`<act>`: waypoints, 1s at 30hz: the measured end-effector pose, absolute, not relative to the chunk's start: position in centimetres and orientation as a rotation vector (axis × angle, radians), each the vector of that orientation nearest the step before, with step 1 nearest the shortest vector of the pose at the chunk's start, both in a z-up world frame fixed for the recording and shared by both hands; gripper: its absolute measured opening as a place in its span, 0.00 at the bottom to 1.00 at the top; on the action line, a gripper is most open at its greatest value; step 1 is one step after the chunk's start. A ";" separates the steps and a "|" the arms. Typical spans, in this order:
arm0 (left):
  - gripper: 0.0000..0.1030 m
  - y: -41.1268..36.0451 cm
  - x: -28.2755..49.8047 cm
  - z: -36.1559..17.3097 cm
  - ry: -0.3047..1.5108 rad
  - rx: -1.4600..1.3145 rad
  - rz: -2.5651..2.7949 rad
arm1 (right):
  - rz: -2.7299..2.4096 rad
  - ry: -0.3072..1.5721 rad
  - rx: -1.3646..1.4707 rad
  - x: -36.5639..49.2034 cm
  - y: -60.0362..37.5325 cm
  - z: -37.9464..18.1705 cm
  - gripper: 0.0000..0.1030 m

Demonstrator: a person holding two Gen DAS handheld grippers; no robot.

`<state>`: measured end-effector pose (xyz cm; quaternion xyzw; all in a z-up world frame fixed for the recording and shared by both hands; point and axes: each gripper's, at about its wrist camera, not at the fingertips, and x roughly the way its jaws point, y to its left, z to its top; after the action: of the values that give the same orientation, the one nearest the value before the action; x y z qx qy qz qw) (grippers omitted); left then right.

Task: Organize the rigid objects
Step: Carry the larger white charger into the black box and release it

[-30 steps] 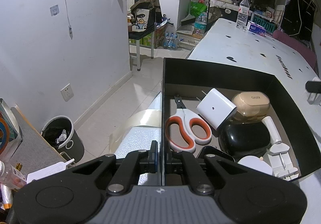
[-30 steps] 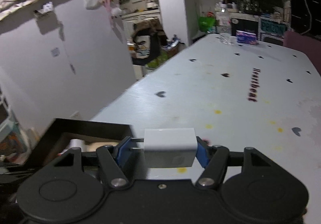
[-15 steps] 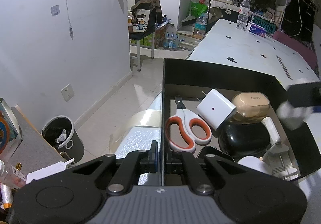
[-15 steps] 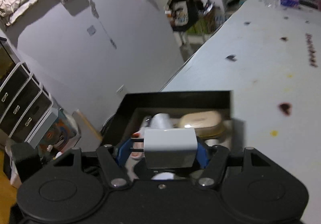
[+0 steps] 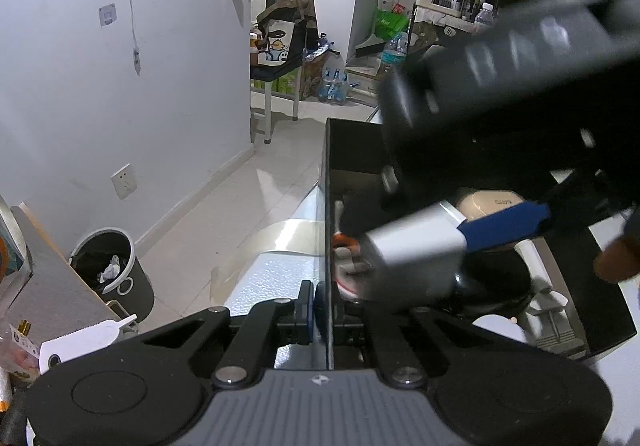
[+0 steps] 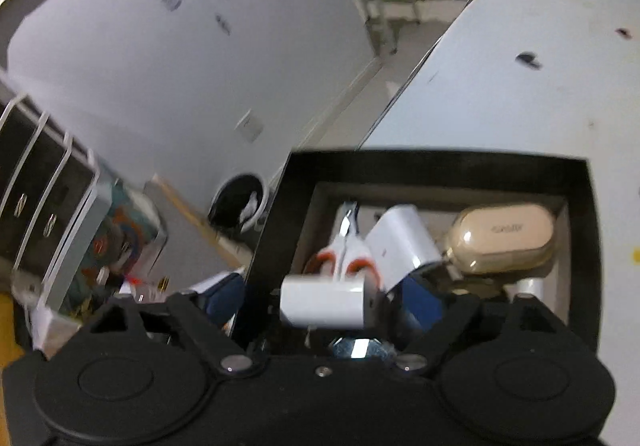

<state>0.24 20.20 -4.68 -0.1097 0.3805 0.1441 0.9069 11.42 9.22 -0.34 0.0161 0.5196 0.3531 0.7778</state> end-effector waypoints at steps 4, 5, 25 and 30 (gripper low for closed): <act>0.07 20.4 0.3 -4.8 0.783 -0.234 0.294 | 0.763 1.106 0.030 11.4 8.5 0.1 0.83; 0.07 20.4 0.2 -4.8 0.783 -0.235 0.294 | 0.765 1.101 0.031 11.4 8.3 0.2 0.82; 0.07 20.5 0.1 -4.9 0.784 -0.238 0.293 | 0.789 1.049 0.007 9.4 5.4 1.5 0.71; 0.06 20.5 0.1 -4.9 0.785 -0.234 0.295 | 0.776 1.002 0.013 8.6 3.3 2.6 0.72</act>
<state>0.09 20.46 -4.86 -0.1134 0.3801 0.1428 0.9068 8.58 3.28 2.63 0.0062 0.4679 0.3627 0.8059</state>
